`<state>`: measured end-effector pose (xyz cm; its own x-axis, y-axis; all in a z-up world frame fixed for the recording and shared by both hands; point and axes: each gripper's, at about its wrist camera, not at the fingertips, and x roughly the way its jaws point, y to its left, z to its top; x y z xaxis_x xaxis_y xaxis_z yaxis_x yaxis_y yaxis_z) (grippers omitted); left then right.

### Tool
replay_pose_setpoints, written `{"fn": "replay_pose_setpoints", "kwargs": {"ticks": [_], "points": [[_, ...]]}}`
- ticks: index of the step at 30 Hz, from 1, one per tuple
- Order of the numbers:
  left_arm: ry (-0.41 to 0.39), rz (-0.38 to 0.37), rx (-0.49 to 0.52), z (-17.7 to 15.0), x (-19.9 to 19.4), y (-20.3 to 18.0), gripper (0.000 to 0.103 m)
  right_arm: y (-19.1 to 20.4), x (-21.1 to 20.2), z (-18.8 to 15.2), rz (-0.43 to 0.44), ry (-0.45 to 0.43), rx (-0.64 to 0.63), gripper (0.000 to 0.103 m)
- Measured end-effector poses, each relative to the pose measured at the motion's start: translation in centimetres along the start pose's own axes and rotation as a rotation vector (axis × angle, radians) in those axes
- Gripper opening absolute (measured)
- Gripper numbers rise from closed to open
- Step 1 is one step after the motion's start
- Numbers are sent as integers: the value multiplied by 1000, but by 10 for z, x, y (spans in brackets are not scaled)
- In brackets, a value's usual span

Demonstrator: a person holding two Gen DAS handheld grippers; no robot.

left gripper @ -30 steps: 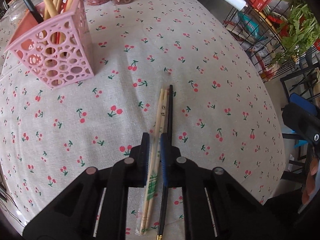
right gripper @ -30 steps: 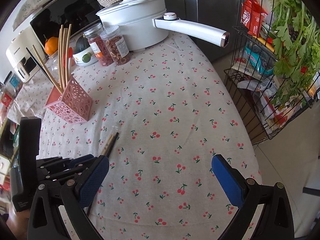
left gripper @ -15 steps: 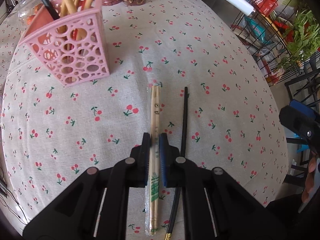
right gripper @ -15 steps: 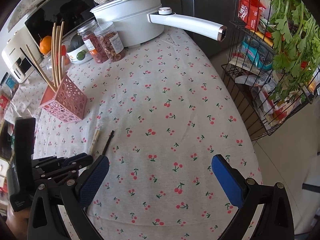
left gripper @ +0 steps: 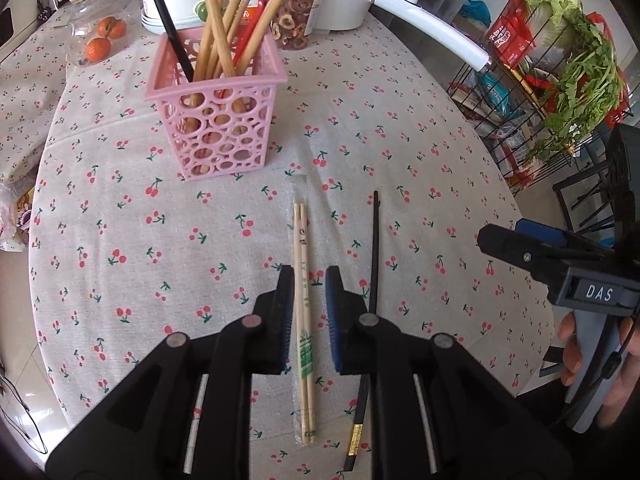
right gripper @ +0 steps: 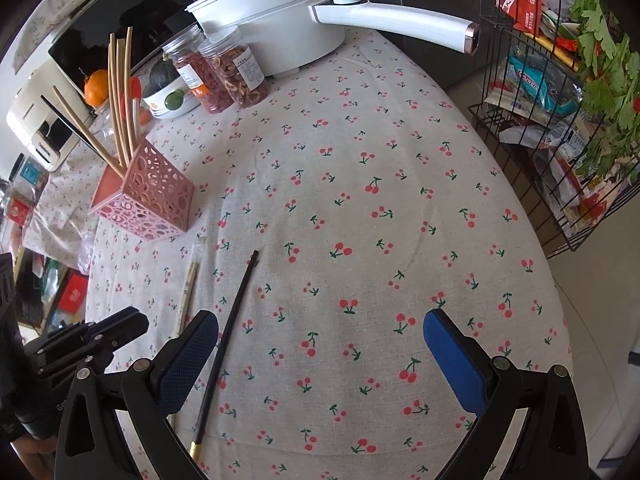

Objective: Organize utensils
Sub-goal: 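Close the left gripper on the plastic-wrapped disposable chopsticks, then grasp the black chopstick with the right gripper while the left lifts the wrapped chopsticks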

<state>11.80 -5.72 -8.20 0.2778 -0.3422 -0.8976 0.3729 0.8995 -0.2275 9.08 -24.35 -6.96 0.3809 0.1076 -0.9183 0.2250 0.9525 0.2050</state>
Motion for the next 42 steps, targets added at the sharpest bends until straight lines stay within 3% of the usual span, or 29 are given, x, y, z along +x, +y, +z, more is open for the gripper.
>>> {"fn": "replay_pose_setpoints", "kwargs": {"ticks": [1, 2, 7, 8, 11, 13, 22, 27, 29, 31, 36, 39, 40, 41, 42], "points": [[9, -4, -3, 1, 3, 0, 37, 2, 2, 0, -4, 9, -6, 103], [13, -6, -10, 2, 7, 0, 41, 3, 4, 0, -10, 16, -10, 103], [71, 45, -40, 1, 40, 1, 41, 5, 14, -2, -26, 62, -15, 103], [76, 51, -44, 0, 45, 0, 38, 5, 15, -2, -27, 69, -15, 103], [55, 85, -22, -2, 47, -3, 15, 6, 18, -3, -28, 79, -19, 103], [51, 87, -27, -3, 45, 0, 11, 8, 19, -3, -27, 83, -25, 103], [-127, 57, -32, -11, -39, 26, 11, 24, 28, -1, 51, 96, 16, 103], [-215, 51, -20, -26, -67, 41, 11, 52, 43, -5, 35, 108, -57, 102], [-225, 40, -31, -30, -70, 47, 11, 63, 53, -8, 19, 127, -85, 96], [-227, -20, -51, -30, -77, 54, 3, 72, 65, -12, 3, 154, -109, 87], [-285, -53, -74, -35, -97, 68, 3, 101, 73, -24, -144, 85, -265, 64], [-277, -63, -82, -37, -97, 77, 3, 105, 72, -24, -121, 55, -273, 36], [-269, -67, -89, -37, -96, 80, 3, 104, 72, -23, -114, 48, -270, 21], [-258, -77, -94, -37, -93, 83, 3, 103, 73, -22, -105, 46, -265, 13], [-238, -86, -98, -37, -90, 85, 3, 101, 73, -21, -95, 50, -252, 13]]}}
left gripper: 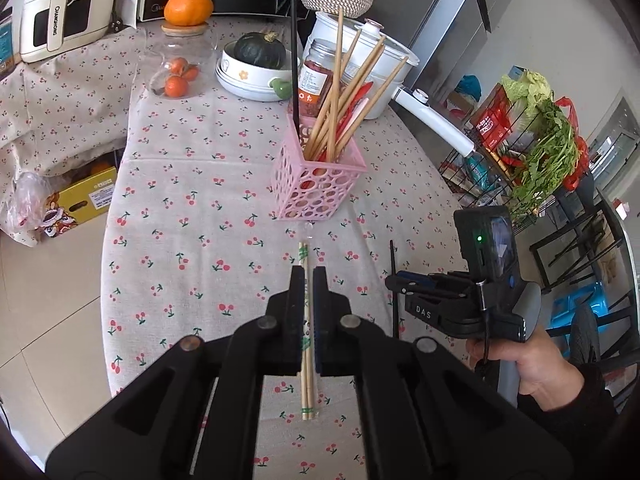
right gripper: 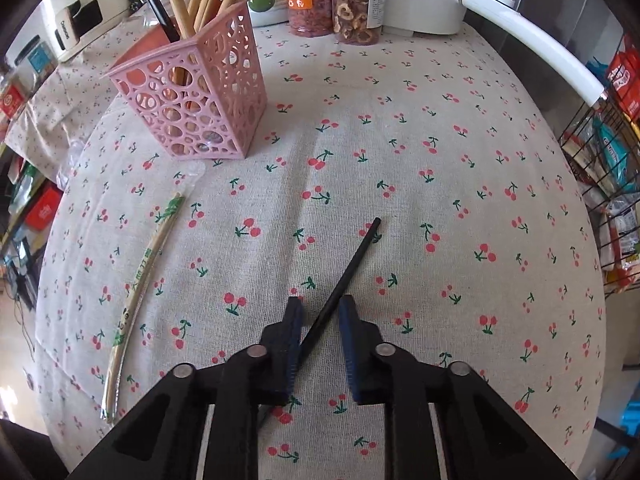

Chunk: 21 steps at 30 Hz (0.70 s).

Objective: Organize utensils
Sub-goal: 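Grasp the black chopstick with the right gripper while the left lifts the wrapped chopsticks, then lower both held chopsticks into the pink basket and open both grippers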

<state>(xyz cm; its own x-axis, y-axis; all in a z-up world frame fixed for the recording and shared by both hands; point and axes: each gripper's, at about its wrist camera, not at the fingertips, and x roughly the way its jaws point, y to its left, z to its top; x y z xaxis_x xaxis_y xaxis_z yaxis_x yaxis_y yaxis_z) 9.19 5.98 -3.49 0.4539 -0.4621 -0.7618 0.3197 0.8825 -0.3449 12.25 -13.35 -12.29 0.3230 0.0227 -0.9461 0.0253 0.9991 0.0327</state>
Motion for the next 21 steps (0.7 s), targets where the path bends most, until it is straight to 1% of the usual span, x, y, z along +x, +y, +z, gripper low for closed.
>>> {"fn": "replay_pose_setpoints", "kwargs": {"ticks": [2, 3, 4, 6, 10, 17, 18, 20, 21], "points": [[40, -16, -24, -1, 9, 5, 5, -6, -1, 3, 29, 4, 33, 10], [64, -23, -31, -2, 14, 5, 14, -11, -2, 5, 46, 6, 50, 9], [82, -26, -35, -2, 20, 5, 26, -16, -3, 6, 59, 4, 65, 9], [106, -17, -41, -1, 32, 2, 36, -22, -7, 7, 70, -5, 80, 8], [179, -20, -38, 2, 67, -8, 36, -27, -18, 4, 87, -24, 83, 7], [284, 71, 10, -3, 117, -22, 36, -37, -33, -5, 131, -35, 82, 7], [296, 88, 13, -5, 122, -22, 33, -39, -34, -6, 140, -38, 84, 7], [291, 134, 43, -5, 124, -26, 22, -41, -37, -7, 160, -44, 86, 7], [288, 156, 63, -6, 124, -27, 13, -41, -39, -7, 170, -47, 86, 7]]}}
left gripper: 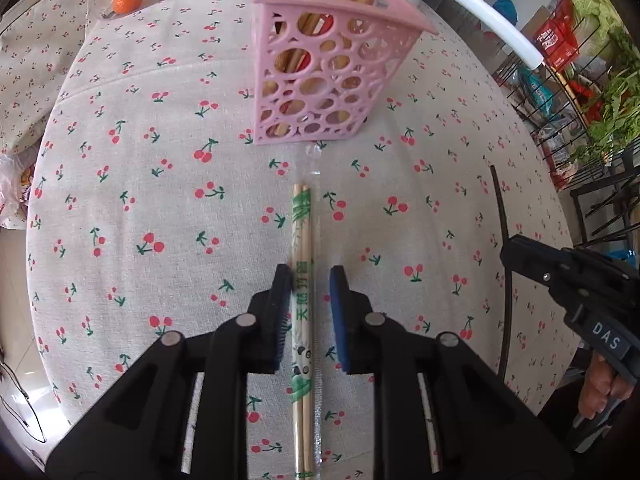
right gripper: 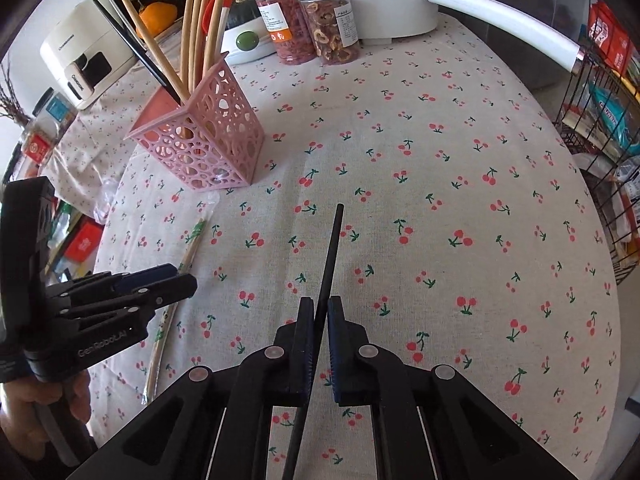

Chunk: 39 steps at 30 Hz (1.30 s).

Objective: Organize utensils
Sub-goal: 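Lower both held chopsticks into the pink basket and open both grippers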

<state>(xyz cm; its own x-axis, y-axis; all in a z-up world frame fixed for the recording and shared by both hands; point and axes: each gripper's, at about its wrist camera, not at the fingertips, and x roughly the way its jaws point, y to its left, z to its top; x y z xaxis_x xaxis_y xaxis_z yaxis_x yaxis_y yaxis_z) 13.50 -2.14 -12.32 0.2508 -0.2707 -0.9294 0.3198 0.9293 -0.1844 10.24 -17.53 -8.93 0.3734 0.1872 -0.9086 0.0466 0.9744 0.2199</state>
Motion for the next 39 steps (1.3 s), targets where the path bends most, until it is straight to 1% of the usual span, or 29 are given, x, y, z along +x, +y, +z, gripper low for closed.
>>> {"fn": "replay_pose_setpoints", "kwargs": {"ticks": [1, 3, 5, 7, 13, 21, 25, 27, 31, 33, 37, 39], "points": [[-5, 10, 6, -1, 1, 1, 11, 0, -3, 0, 10, -4, 0, 7], [-22, 13, -3, -3, -2, 2, 11, 1, -7, 0, 31, -19, -5, 7], [-56, 17, 9, -5, -11, -1, 11, 2, -16, -1, 53, -42, -13, 6], [-106, 16, 21, -7, -26, -2, 11, 4, -27, -1, 76, -72, -20, 6], [-266, -29, 23, -17, -77, -3, 11, 11, -67, -8, 126, -182, -58, 6], [-443, -86, 17, -31, -129, -2, 11, 30, -110, -21, 125, -333, -154, 6], [-554, -114, -23, -32, -150, 3, 11, 37, -124, -26, 114, -406, -168, 5], [-620, -113, -39, -28, -158, 6, 11, 38, -131, -24, 117, -443, -166, 5], [-738, -86, -48, -14, -170, 9, 11, 37, -146, -12, 134, -514, -141, 5], [-793, -88, -50, -6, -173, 11, 11, 38, -153, 0, 142, -544, -128, 5], [-894, -87, -67, 17, -172, 11, 11, 41, -164, 30, 156, -590, -106, 5], [-933, -81, -67, 29, -168, 9, 11, 44, -170, 44, 166, -594, -104, 5]]}}
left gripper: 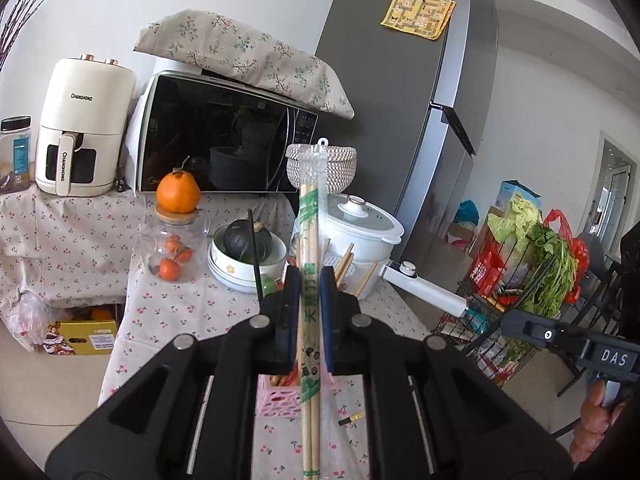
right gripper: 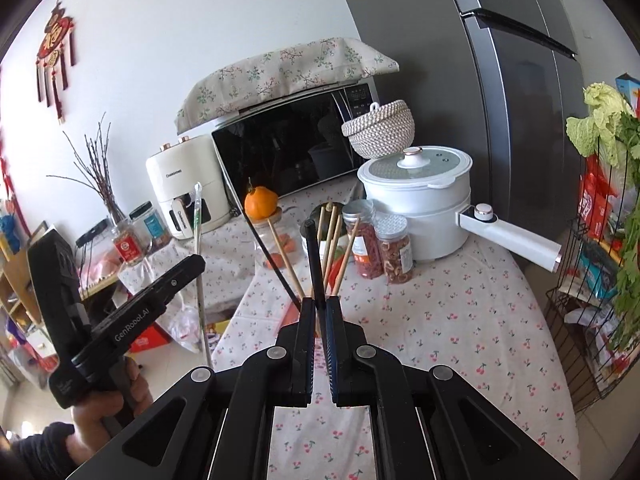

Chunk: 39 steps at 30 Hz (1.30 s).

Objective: Organize utensils
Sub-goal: 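Lower both held chopsticks into the pink basket and open both grippers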

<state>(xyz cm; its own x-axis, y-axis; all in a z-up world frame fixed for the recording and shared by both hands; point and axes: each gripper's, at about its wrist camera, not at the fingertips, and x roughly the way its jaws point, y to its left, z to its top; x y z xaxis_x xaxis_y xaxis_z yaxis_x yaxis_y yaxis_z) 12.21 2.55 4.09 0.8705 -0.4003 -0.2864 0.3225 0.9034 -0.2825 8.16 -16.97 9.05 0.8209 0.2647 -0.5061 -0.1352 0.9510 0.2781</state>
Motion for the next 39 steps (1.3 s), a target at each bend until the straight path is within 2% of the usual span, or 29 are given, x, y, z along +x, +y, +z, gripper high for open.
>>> {"fn": "replay_pose_setpoints", "kwargs": {"ticks": [6, 11, 20, 25, 35, 36, 39], "points": [[-127, 15, 28, 0, 30, -4, 11, 5, 7, 41, 12, -16, -19, 5], [-193, 31, 37, -9, 50, 2, 11, 4, 18, 56, 41, -47, -22, 5], [-216, 69, 46, -28, 78, 20, 11, 2, 56, 62, 60, -83, -22, 5], [-230, 67, 48, -33, 83, 24, 11, -5, 78, 57, 64, -45, 4, 5], [-183, 57, 45, -43, 84, 30, 14, -9, 93, 51, 73, 17, 38, 7], [-179, 59, 52, -42, 82, 29, 20, -9, 91, 51, 71, 14, 42, 7], [-169, 59, 57, -39, 74, 25, 46, -11, 82, 53, 65, 2, 55, 12]]}}
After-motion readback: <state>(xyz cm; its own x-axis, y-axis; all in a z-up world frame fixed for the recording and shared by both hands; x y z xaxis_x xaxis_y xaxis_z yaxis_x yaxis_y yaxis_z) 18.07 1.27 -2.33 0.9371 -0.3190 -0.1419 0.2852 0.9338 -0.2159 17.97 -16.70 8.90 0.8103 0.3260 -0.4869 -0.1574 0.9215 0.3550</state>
